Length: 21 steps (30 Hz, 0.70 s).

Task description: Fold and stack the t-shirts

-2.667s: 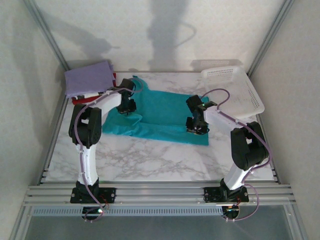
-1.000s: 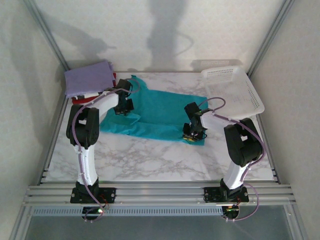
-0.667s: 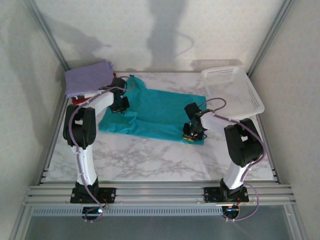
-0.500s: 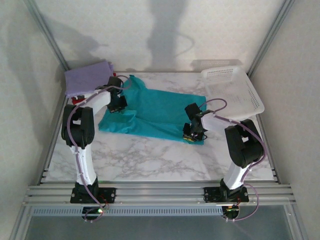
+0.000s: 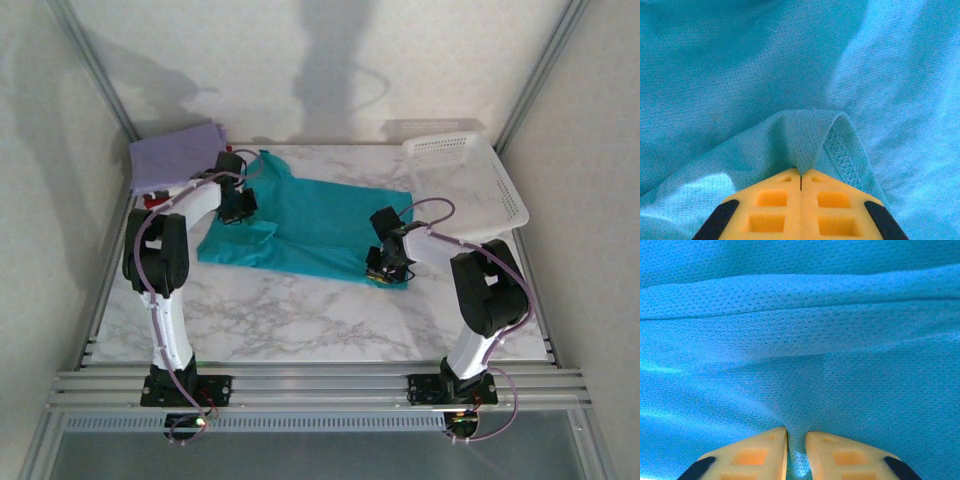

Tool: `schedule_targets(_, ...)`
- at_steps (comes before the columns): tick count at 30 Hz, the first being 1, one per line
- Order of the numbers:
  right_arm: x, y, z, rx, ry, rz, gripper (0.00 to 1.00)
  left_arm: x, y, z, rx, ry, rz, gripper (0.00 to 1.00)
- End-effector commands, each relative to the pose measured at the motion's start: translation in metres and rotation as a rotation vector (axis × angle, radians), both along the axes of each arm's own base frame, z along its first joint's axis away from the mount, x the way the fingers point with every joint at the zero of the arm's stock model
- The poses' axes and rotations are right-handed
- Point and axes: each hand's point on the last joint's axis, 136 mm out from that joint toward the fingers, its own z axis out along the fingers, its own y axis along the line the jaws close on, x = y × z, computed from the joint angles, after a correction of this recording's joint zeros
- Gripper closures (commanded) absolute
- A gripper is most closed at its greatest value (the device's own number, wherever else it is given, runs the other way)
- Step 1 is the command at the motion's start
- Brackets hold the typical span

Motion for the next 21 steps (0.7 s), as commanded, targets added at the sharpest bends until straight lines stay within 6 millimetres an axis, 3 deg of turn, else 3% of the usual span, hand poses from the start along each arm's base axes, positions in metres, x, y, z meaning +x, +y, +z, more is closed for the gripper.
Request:
schedule_targets(1, -0.051, -0.039, -0.041, -0.19, 0.193, -0.002, 0.79, 0.004, -0.004, 0.012, -0.073, -0.038, 0.01, 0.95)
schedule_targets(4, -0.051, -0.04, -0.042, -0.198, 0.194, -0.001, 0.79, 0.006, -0.015, 0.015, -0.243, -0.051, 0.023, 0.97)
schedule_targets(7, -0.053, -0.042, -0.044, -0.208, 0.203, -0.001, 0.79, 0.011, 0.001, 0.011, -0.189, -0.04, 0.062, 1.0)
schedule_targets(13, -0.056, -0.044, -0.046, -0.215, 0.213, -0.004, 0.79, 0.022, 0.013, 0.009, -0.263, -0.064, 0.13, 1.0)
schedule_targets(14, -0.056, -0.044, -0.046, -0.216, 0.213, -0.002, 0.79, 0.024, 0.011, 0.008, -0.298, -0.065, 0.133, 0.98)
schedule_targets(17, -0.056, -0.044, -0.046, -0.216, 0.215, -0.002, 0.79, 0.026, 0.008, 0.01, -0.31, -0.063, 0.121, 0.78)
schedule_targets(19, -0.055, -0.043, -0.045, -0.213, 0.212, -0.002, 0.79, 0.024, 0.009, 0.011, -0.298, -0.068, 0.12, 0.77)
schedule_targets(21, -0.053, -0.042, -0.045, -0.21, 0.21, -0.002, 0.79, 0.022, 0.015, 0.016, -0.246, -0.088, 0.129, 0.86)
